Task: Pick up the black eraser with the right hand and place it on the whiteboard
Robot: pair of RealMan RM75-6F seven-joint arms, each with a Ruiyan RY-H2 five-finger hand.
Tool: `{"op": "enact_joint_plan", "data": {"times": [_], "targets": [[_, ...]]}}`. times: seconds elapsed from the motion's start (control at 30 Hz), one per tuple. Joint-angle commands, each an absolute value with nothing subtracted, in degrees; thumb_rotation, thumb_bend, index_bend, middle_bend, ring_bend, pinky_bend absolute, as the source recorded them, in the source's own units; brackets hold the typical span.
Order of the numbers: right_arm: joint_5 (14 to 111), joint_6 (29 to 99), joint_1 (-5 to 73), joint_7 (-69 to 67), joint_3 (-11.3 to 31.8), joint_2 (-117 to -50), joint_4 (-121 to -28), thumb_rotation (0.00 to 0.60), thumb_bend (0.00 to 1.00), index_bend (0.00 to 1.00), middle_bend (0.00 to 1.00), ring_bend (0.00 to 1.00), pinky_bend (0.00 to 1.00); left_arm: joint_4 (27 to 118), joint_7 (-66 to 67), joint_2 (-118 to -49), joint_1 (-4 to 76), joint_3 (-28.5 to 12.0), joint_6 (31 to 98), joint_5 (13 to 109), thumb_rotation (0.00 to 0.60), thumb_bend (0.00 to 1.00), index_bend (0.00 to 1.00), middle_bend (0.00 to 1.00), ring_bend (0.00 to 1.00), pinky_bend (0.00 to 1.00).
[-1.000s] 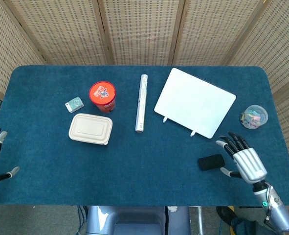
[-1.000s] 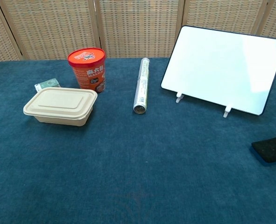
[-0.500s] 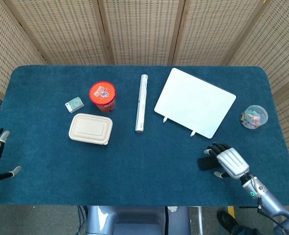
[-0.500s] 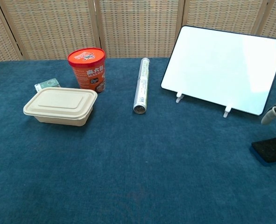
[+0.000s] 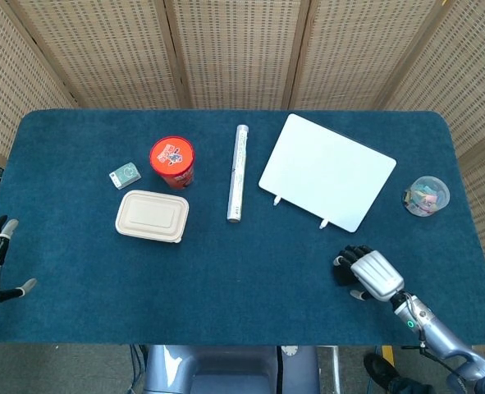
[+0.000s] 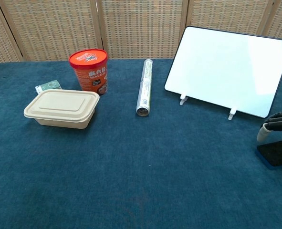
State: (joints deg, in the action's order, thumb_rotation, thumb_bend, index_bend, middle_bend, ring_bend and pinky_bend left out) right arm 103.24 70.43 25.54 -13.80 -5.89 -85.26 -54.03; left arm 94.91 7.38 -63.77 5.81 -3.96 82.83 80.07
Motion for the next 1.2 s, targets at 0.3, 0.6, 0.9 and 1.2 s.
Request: {"op": "enact_joint_plan", "data": {"times": [0.3, 0.6, 0.9, 1.2], "targets": [[101.75, 68.31, 27.18, -13.73, -5.82, -85.36, -53.68, 0.6, 0.19, 0.35, 0.34, 0.27, 0.33, 94.87, 7.8, -63.95, 6.06, -4.03, 82.38, 79.62, 0.6, 0.0, 0.0, 0.0, 0.0, 0.0], [100.32, 67.88, 27.76, -15.09, -5.31, -86.27, -52.26, 0.6, 0.26, 0.51, 0.5, 0.41, 0.49, 94.94, 8.3, -64.12, 6.23, -4.03, 82.06, 79.33, 0.6, 0.0, 0.0, 0.0, 0.0, 0.0], [101.12, 72.45, 27.64, -17.96, -5.3, -87.79, -49.82, 0.6, 0.35, 0.57, 0.57, 0.48, 0.53, 95.02, 8.42, -64.14, 6.29, -4.04, 82.09, 79.31, 0.6, 0.0, 0.0, 0.0, 0.0, 0.0], [102.06, 79.92, 29.95, -13.78, -1.28, -86.5, -51.63, 0.6, 0.36, 0.58, 0.58, 0.49, 0.53, 94.96, 8.49, -64.21, 6.32, -4.0, 82.07, 79.25, 0.6, 0.0, 0.0, 0.0, 0.0, 0.0]]}}
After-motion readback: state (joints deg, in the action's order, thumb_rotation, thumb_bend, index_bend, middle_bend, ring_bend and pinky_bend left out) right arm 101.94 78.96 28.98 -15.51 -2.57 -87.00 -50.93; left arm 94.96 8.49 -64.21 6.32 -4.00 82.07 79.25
